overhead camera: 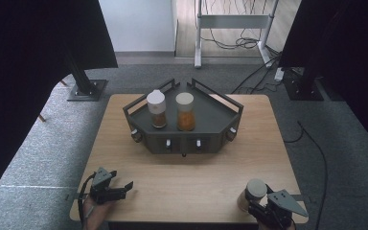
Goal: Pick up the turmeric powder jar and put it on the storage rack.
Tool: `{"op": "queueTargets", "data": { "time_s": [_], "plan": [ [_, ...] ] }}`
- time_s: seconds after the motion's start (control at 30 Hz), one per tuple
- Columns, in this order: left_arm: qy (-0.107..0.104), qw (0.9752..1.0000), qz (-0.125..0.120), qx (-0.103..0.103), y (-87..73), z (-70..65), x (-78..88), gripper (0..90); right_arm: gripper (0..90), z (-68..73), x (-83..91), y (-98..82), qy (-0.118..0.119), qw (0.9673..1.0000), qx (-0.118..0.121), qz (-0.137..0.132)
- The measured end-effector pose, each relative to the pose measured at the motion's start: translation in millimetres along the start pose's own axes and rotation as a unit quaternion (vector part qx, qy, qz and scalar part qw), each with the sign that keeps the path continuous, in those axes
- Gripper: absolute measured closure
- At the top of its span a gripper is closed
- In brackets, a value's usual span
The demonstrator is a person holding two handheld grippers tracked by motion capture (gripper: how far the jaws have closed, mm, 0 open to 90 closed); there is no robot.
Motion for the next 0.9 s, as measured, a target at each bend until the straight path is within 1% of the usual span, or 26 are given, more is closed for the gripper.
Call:
{"op": "queueTargets", "data": {
  "time_s": [0.43,0.9],
  "plan": [
    [-0.001,1.0000,0.000,0.000,0.1,0.7,0.3,10.7,33.0,0.2,-8.1,12.5,0.002,1.0000,0.006,-0.008],
    [-0.001,1.0000,0.002,-0.002,0.5,1.0,0.1,10.7,33.0,-3.2,-16.2,32.9,0.003,0.9996,0.004,-0.028]
  ]
}}
Point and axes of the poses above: each handheld gripper's, and its own axes: x roughly backward along the jaws, y roughly out of its top, z roughly to its left, the point moved 6 cm from there along -x, roughly forward along the jaws, and after that the axes turned 14 degrees about x, right-handed, at the moved point
